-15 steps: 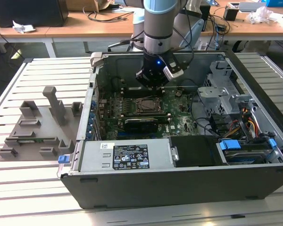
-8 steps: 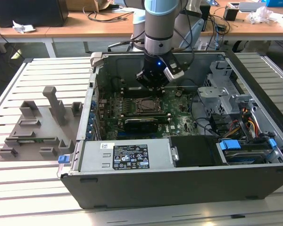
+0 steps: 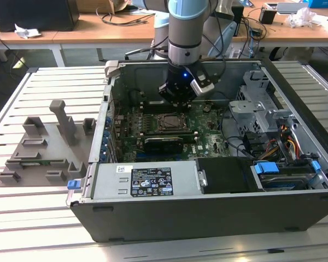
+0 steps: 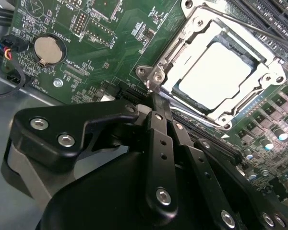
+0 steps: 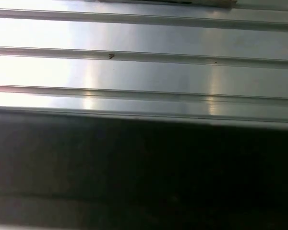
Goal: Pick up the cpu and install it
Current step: 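Install the first cpu locking lever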
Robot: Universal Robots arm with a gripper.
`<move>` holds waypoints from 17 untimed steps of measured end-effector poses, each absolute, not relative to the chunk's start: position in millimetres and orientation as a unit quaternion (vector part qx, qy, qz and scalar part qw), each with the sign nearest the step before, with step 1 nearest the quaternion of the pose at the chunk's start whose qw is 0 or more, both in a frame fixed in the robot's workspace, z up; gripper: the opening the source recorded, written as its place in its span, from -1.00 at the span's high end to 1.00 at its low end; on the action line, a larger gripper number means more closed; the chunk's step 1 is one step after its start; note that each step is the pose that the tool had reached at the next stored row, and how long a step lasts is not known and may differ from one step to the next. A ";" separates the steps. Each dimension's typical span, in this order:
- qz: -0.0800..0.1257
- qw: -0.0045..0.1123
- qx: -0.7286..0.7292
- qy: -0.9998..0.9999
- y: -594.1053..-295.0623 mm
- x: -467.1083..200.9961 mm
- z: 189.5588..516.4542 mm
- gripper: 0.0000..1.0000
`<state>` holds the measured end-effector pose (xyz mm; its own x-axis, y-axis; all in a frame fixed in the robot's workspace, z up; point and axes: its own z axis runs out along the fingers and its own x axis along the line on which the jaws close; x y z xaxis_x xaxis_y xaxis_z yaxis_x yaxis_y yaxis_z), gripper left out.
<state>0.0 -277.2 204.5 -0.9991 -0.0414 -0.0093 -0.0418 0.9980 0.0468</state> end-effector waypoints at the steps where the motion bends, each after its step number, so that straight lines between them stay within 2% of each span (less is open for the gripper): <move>1: 0.023 0.004 -0.021 1.000 -278.1 0.0 204.4 0.79; 9: 0.023 0.004 -0.021 1.000 -281.8 0.0 206.0 0.79; 14: 0.023 0.004 -0.021 1.000 -281.9 0.0 225.9 0.79; 17: 0.010 0.004 -0.021 1.000 -281.8 0.0 226.5 0.79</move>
<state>0.0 -281.8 226.5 -0.9991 -0.0416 -0.0084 -0.0418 0.9989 0.0201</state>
